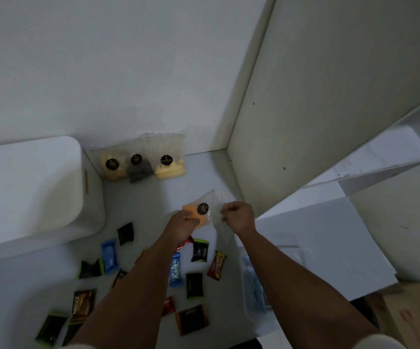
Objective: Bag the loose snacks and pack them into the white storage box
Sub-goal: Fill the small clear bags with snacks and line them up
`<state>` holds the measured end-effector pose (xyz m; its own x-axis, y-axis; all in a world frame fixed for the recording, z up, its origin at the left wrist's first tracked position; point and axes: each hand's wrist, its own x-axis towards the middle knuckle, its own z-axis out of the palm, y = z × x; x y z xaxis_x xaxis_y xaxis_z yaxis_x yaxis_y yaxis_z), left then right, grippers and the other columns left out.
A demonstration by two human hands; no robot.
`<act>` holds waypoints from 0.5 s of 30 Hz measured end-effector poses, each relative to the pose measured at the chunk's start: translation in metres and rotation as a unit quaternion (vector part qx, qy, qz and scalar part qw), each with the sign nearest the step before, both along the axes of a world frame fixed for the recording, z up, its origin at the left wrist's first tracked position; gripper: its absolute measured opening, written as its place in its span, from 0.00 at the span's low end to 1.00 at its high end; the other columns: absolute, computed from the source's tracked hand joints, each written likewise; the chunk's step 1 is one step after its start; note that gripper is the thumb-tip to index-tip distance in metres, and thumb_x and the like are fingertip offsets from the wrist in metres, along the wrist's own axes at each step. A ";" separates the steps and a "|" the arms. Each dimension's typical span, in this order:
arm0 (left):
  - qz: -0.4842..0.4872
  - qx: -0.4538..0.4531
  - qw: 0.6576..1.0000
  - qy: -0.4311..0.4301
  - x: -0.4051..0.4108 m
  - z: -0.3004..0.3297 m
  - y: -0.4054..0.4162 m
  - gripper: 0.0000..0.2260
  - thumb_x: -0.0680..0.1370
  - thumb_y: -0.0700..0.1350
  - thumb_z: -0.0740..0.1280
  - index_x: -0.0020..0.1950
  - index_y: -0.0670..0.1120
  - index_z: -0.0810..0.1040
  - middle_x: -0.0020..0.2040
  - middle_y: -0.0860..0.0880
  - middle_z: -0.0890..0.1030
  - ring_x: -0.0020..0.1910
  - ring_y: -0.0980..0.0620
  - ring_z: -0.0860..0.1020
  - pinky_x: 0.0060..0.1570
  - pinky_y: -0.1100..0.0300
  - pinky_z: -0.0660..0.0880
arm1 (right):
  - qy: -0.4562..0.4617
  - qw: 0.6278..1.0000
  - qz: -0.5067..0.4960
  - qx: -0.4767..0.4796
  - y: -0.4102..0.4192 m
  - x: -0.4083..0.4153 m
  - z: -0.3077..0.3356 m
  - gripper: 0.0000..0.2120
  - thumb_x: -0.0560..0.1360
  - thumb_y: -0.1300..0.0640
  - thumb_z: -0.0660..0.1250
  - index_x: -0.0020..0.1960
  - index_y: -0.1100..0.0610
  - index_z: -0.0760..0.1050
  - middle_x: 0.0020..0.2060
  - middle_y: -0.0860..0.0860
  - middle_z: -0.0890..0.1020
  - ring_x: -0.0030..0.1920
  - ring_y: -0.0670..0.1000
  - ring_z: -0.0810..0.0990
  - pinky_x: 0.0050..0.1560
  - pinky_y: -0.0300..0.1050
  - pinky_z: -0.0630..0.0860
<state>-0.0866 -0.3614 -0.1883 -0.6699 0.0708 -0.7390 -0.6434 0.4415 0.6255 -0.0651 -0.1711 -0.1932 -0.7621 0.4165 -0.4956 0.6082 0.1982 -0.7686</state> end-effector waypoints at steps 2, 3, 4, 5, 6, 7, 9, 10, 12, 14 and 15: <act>-0.006 -0.009 1.000 0.022 0.007 0.005 -0.006 0.19 0.77 0.50 0.71 0.68 0.49 0.76 0.64 0.45 0.77 0.60 0.42 0.79 0.60 0.50 0.77 | 0.031 0.999 0.006 -0.030 -0.010 0.003 0.013 0.05 0.75 0.62 0.73 0.41 0.57 0.84 0.39 0.55 0.86 0.33 0.49 0.84 0.35 0.43 0.78; -0.006 -0.011 0.999 0.038 0.011 0.009 -0.010 0.17 0.78 0.51 0.70 0.66 0.49 0.77 0.61 0.44 0.79 0.57 0.42 0.80 0.57 0.52 0.77 | 0.044 0.998 0.009 -0.047 -0.016 0.005 0.020 0.06 0.77 0.60 0.71 0.42 0.59 0.85 0.38 0.53 0.86 0.33 0.48 0.84 0.33 0.40 0.77; 0.002 -0.009 0.998 0.054 0.016 0.015 -0.014 0.14 0.78 0.51 0.69 0.61 0.48 0.79 0.58 0.43 0.80 0.53 0.43 0.81 0.54 0.53 0.77 | 0.054 0.997 0.015 -0.061 -0.024 0.007 0.028 0.09 0.79 0.59 0.69 0.43 0.60 0.85 0.37 0.52 0.86 0.34 0.47 0.84 0.33 0.38 0.76; 0.012 -0.003 0.998 0.069 0.020 0.022 -0.017 0.09 0.79 0.51 0.68 0.55 0.48 0.80 0.55 0.43 0.82 0.48 0.44 0.82 0.53 0.51 0.78 | 0.062 0.995 0.024 -0.070 -0.031 0.009 0.035 0.10 0.80 0.59 0.68 0.45 0.61 0.86 0.37 0.52 0.86 0.35 0.47 0.84 0.34 0.38 0.76; 0.027 0.008 0.996 0.081 0.025 0.028 -0.021 0.07 0.79 0.51 0.67 0.50 0.49 0.80 0.52 0.43 0.82 0.47 0.45 0.81 0.55 0.48 0.80 | 0.073 0.994 0.041 -0.069 -0.040 0.012 0.042 0.10 0.80 0.59 0.68 0.46 0.61 0.86 0.38 0.51 0.86 0.36 0.47 0.84 0.35 0.39 0.76; 0.046 0.024 0.995 0.084 0.030 0.035 -0.026 0.08 0.80 0.52 0.67 0.47 0.49 0.79 0.51 0.44 0.83 0.47 0.46 0.81 0.56 0.45 0.80 | 0.089 0.992 0.065 -0.061 -0.049 0.016 0.048 0.09 0.80 0.58 0.69 0.47 0.61 0.86 0.38 0.51 0.86 0.37 0.47 0.84 0.37 0.39 0.77; 0.096 0.077 0.990 0.068 0.040 0.051 -0.037 0.12 0.80 0.56 0.67 0.47 0.48 0.79 0.48 0.46 0.83 0.47 0.47 0.82 0.51 0.47 0.81 | 0.116 0.985 0.113 -0.049 -0.068 0.026 0.061 0.07 0.79 0.58 0.71 0.47 0.60 0.86 0.37 0.51 0.86 0.37 0.46 0.85 0.38 0.39 0.78; 0.118 0.103 0.986 0.059 0.045 0.059 -0.044 0.14 0.80 0.57 0.68 0.48 0.46 0.80 0.48 0.46 0.83 0.47 0.48 0.82 0.47 0.51 0.81 | 0.122 0.983 0.130 -0.051 -0.078 0.032 0.067 0.07 0.78 0.59 0.70 0.47 0.59 0.86 0.38 0.51 0.87 0.38 0.47 0.85 0.38 0.40 0.79; 0.144 0.127 0.980 0.058 0.056 0.074 -0.059 0.18 0.77 0.60 0.69 0.50 0.45 0.81 0.48 0.46 0.85 0.47 0.48 0.84 0.46 0.53 0.81 | 0.128 0.978 0.158 -0.053 -0.097 0.044 0.077 0.10 0.78 0.59 0.67 0.45 0.57 0.87 0.39 0.51 0.88 0.42 0.51 0.87 0.46 0.50 0.84; 0.142 0.135 0.978 0.066 0.068 0.084 -0.075 0.21 0.75 0.63 0.71 0.48 0.44 0.83 0.47 0.45 0.86 0.48 0.46 0.85 0.50 0.50 0.83 | 0.138 0.970 0.196 -0.048 -0.113 0.057 0.088 0.12 0.77 0.58 0.65 0.43 0.54 0.87 0.40 0.52 0.88 0.45 0.54 0.87 0.51 0.55 0.84; 0.140 0.132 0.979 0.073 0.076 0.091 -0.083 0.21 0.75 0.63 0.71 0.48 0.43 0.82 0.47 0.45 0.86 0.47 0.46 0.85 0.49 0.51 0.83 | 0.150 0.964 0.217 -0.034 -0.120 0.065 0.092 0.11 0.76 0.57 0.65 0.44 0.54 0.87 0.41 0.51 0.88 0.45 0.53 0.87 0.51 0.55 0.83</act>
